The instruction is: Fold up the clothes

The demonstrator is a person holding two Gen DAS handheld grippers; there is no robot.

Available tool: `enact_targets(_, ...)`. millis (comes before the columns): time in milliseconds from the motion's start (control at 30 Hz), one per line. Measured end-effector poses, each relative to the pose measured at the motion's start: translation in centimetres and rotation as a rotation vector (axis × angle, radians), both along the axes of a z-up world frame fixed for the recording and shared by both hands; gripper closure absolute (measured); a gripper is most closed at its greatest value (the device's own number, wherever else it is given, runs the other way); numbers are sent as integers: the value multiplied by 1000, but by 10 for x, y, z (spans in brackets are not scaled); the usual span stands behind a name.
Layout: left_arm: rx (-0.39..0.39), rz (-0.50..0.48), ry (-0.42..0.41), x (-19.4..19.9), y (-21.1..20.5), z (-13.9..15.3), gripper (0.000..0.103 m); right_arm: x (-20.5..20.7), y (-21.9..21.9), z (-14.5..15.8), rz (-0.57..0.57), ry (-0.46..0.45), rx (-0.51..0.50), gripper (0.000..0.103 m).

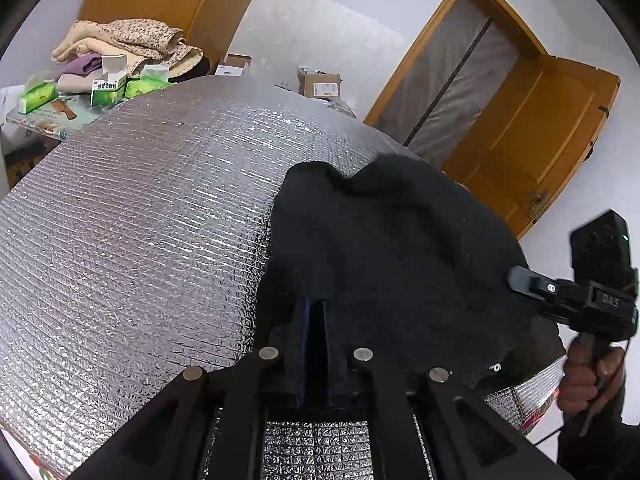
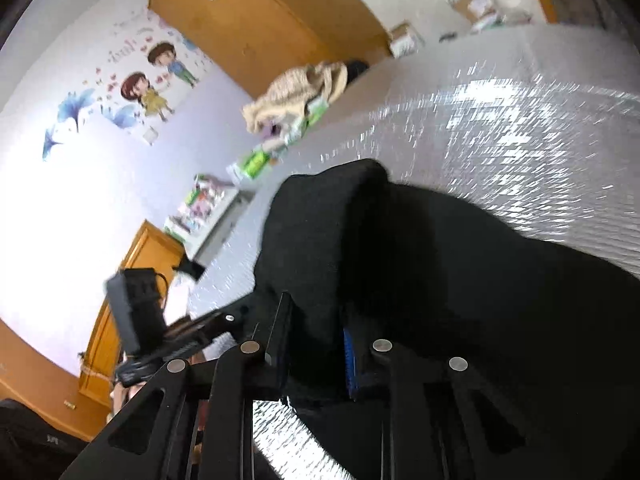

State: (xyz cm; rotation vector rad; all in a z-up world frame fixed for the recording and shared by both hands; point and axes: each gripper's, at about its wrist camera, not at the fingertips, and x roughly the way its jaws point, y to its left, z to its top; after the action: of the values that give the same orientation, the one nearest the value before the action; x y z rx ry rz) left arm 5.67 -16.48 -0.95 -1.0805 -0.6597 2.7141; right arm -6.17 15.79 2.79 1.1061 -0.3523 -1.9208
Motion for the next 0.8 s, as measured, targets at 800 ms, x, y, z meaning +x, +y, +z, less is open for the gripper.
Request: enact_targets(800,-37,-36,-9,-13,15,5,97,-70,18,-39,-188,-210,-97,94)
